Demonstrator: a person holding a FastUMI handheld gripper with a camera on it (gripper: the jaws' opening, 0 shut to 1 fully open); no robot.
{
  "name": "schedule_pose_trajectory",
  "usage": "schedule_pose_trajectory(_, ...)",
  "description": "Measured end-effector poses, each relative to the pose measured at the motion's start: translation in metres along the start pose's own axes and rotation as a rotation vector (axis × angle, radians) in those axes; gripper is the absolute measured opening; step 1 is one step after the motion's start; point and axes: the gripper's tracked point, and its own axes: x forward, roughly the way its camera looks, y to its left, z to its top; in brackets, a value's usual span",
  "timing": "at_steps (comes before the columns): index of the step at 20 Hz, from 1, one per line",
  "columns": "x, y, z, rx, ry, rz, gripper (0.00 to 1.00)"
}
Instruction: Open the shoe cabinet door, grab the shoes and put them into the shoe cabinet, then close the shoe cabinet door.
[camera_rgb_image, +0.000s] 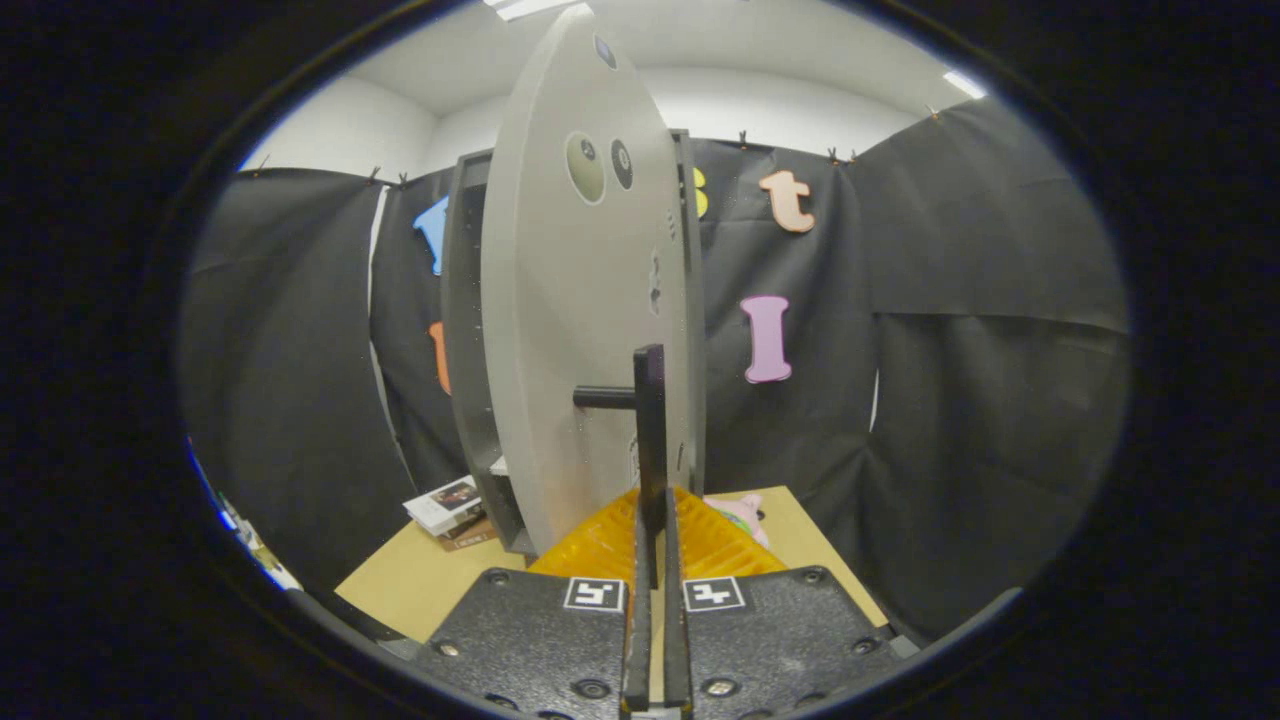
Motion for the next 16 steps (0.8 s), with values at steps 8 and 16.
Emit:
schedule_pose_trajectory(8,0.003,-0.050,0.003,0.016,0.007,-0.030,0.05)
schedule_pose_trajectory(16,0.004,-0.067,0.002,0.025,0.026,0.002,0.05)
